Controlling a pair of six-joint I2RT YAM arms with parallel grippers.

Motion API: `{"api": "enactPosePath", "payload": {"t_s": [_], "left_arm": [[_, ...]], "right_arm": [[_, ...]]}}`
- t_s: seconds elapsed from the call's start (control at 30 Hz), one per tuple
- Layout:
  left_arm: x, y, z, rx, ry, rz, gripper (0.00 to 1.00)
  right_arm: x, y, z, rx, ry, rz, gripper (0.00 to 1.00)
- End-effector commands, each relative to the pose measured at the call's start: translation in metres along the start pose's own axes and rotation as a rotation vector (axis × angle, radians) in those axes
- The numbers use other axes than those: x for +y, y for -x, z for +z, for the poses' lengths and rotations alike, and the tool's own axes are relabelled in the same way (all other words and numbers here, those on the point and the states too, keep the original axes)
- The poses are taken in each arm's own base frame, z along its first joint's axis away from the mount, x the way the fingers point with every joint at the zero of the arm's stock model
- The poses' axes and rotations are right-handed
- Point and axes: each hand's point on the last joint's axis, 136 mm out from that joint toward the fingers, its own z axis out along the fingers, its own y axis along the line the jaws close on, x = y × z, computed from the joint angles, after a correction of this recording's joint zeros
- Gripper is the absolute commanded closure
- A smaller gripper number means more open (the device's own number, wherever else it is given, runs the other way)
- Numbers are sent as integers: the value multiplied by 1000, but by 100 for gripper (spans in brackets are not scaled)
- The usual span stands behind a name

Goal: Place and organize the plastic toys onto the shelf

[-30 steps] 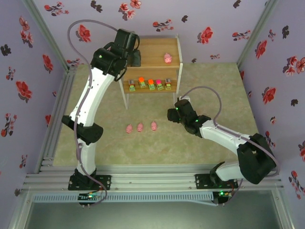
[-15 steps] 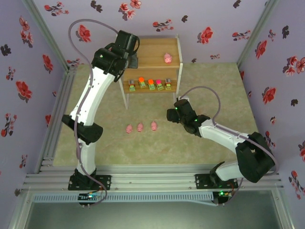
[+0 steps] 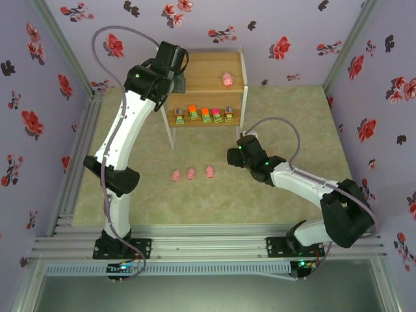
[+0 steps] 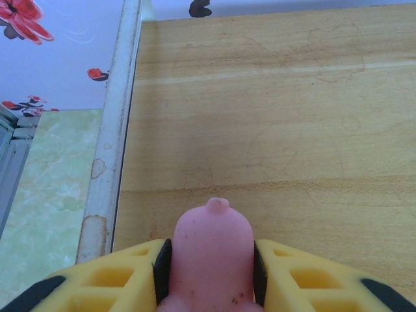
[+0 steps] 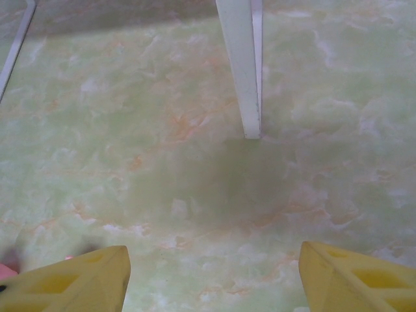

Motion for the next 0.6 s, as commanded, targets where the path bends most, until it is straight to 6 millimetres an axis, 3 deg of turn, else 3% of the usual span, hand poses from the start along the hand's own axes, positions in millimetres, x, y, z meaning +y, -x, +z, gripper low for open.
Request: {"api": "enactPosePath", "payload": {"t_s": [0.0,0.57], "left_arm": [[14,1,-9,-5,29,-5,58],[-3,-1,-7,-14,-1,-2,55]], "right_arm": [[3,6,-1,-1,5,17,42],[4,6,-2,1,10,16,42]]}}
